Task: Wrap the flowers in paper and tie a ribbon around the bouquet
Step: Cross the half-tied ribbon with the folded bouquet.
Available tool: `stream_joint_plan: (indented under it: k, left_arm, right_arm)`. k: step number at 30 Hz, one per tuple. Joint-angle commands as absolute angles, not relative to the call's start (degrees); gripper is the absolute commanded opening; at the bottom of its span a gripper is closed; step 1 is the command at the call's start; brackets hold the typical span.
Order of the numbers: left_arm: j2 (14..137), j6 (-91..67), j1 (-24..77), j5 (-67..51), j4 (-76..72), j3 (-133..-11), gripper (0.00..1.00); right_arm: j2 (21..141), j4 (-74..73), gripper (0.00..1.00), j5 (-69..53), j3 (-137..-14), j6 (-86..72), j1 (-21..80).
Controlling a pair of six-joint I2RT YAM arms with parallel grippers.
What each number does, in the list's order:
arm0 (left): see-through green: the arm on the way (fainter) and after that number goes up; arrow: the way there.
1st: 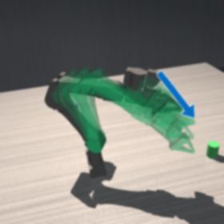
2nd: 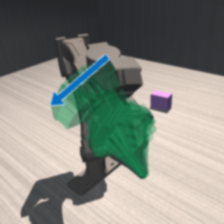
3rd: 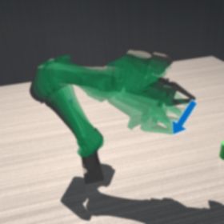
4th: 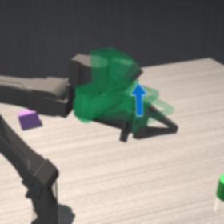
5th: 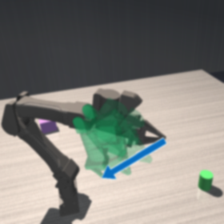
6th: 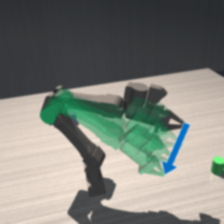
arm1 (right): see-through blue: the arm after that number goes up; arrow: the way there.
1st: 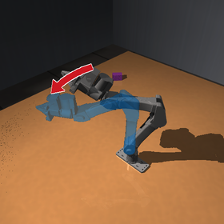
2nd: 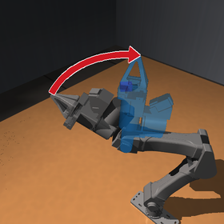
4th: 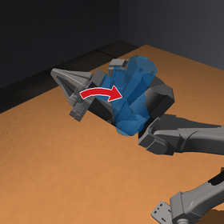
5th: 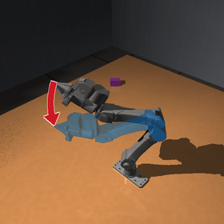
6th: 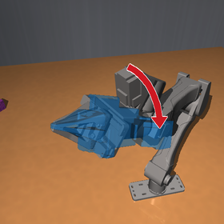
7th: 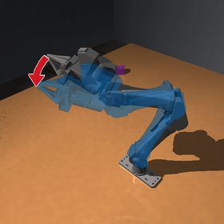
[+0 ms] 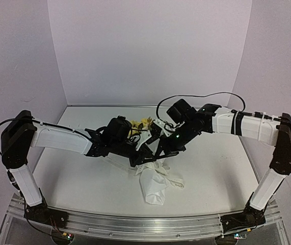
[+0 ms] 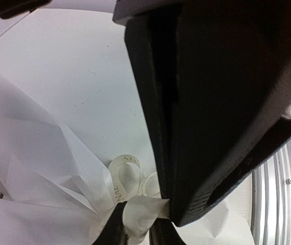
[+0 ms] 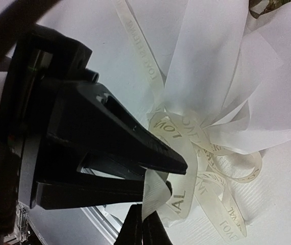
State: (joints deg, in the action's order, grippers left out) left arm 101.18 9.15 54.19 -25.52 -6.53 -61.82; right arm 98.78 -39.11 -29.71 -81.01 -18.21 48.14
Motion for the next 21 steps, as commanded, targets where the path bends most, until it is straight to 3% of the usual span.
stream_joint_plan:
  k: [1, 5, 11, 21]
  left_arm:
    - [101.9, 7.9, 54.0, -26.0, -10.8, -63.7, 0.07]
    - [101.0, 7.2, 54.0, -24.4, -13.3, -62.0, 0.01]
    - [100.3, 6.8, 54.0, -23.8, -14.8, -60.7, 0.00]
    - [100.1, 6.7, 54.0, -24.4, -14.6, -60.5, 0.00]
  right_arm:
    - [96.9, -38.8, 0.08, -27.5, -82.0, -17.3, 48.7]
    - [94.6, -38.5, 0.19, -23.7, -78.9, -15.9, 48.6]
    - [91.0, -32.0, 0.37, -19.3, -71.8, -15.8, 48.6]
    - [93.0, -29.8, 0.43, -11.9, -70.4, -13.7, 49.8]
